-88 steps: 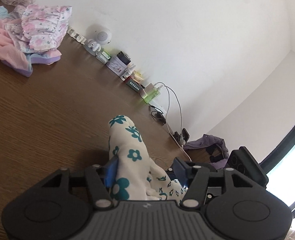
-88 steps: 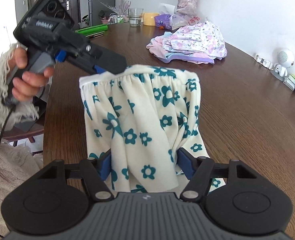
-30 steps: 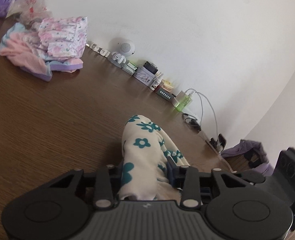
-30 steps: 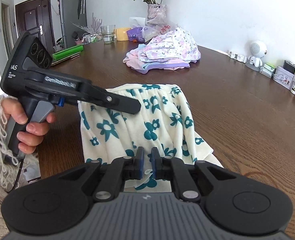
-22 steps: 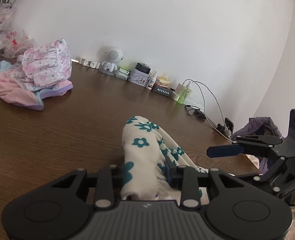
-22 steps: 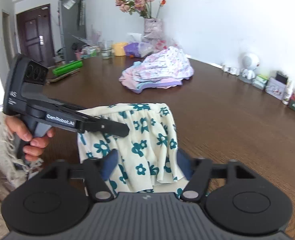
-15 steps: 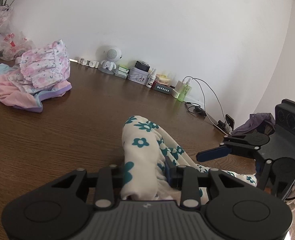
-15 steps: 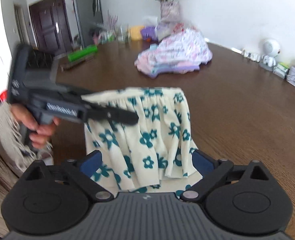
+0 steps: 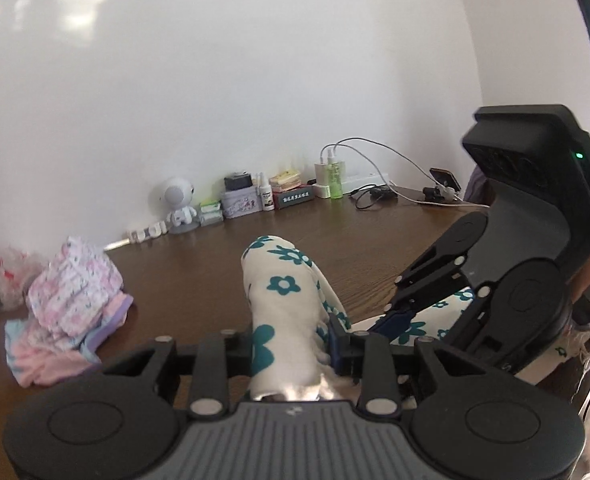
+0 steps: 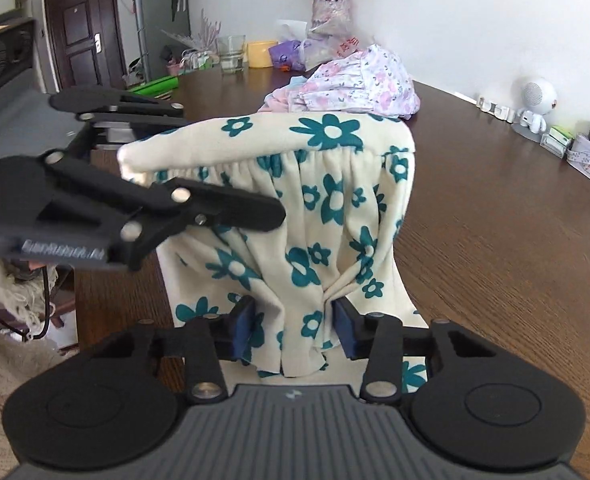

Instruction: Fold clothes

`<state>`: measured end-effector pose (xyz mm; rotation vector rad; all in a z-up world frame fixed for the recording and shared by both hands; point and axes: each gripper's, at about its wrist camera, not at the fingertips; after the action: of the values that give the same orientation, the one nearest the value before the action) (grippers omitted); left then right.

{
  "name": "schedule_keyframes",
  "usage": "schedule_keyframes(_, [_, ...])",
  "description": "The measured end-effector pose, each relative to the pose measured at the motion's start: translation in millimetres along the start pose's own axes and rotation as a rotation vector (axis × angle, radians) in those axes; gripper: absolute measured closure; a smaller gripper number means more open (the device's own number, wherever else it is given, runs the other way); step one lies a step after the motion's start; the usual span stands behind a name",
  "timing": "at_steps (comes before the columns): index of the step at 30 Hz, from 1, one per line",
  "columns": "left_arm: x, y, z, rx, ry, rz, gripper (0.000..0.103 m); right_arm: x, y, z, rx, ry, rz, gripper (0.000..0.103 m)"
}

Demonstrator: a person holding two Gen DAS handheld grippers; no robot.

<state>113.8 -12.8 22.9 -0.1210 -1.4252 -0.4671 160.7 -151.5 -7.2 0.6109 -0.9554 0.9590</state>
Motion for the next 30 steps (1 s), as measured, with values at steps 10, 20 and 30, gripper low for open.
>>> schedule_keyframes(10, [-1,-36,-7,0.029,0.002,-0.307,0.077,-9,0,42,-0.120,-0.060,-0.046,0.042])
schedule_keyframes(20, [-19,-110,-17,0.021,-0.070,-0.770,0.077,-70,-21,129,-0.366,-0.052,-0.228,0.040])
schedule_keyframes(30, [-46,-172,-34,-0.193,-0.022,-0.938,0.072,-92,-13,126,-0.381,-0.069,-0.170,0.050])
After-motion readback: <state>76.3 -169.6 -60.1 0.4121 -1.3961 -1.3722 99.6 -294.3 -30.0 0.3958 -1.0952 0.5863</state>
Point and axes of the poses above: each gripper's, at about its wrist camera, not at the fingertips, and z roughly against the way its jaws point, y to its left, x to its top, and after that the axes turned 14 degrees about -y, right-handed
